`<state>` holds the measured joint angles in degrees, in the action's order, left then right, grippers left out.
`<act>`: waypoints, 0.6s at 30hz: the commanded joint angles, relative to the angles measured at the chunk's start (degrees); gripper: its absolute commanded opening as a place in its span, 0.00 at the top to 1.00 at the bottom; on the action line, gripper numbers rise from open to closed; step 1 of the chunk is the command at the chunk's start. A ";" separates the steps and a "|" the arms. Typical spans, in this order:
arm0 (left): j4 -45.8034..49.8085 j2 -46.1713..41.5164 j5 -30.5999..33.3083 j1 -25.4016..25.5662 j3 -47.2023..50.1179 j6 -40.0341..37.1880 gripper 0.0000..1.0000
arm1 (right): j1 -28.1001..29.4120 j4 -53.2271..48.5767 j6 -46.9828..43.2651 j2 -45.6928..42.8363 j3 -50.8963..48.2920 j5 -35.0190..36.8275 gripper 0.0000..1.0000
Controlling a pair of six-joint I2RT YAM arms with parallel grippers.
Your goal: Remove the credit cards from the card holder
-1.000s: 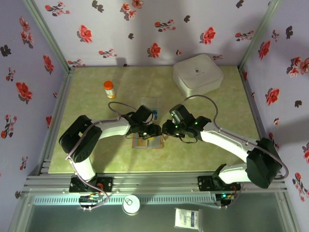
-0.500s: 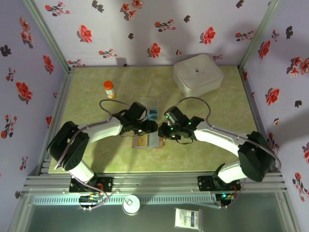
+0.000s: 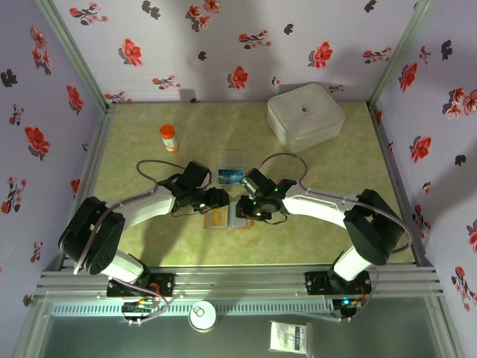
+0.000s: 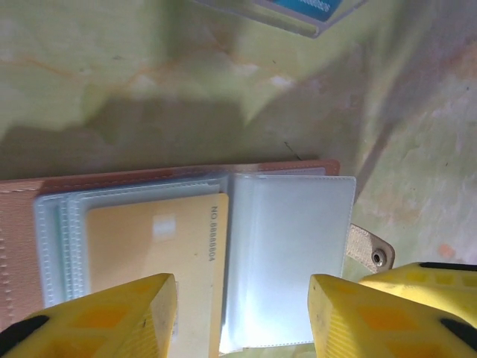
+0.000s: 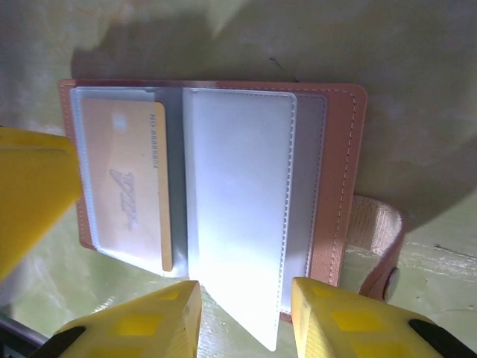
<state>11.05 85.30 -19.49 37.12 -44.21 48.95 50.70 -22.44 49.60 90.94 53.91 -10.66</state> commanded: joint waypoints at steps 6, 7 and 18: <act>2.48 -3.50 1.40 -2.55 2.88 -2.11 0.51 | 0.68 4.35 2.30 2.21 1.10 -2.86 0.65; 2.56 -3.85 1.30 -2.79 3.21 -2.10 0.51 | 0.84 4.71 2.58 2.42 1.51 -3.42 0.66; 1.81 -5.27 0.16 -3.42 4.85 -1.76 0.65 | 4.54 2.48 3.00 6.60 7.89 -2.89 0.67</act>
<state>12.23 81.12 -18.90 34.06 -40.07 47.81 54.24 -18.94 51.68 95.94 59.64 -13.74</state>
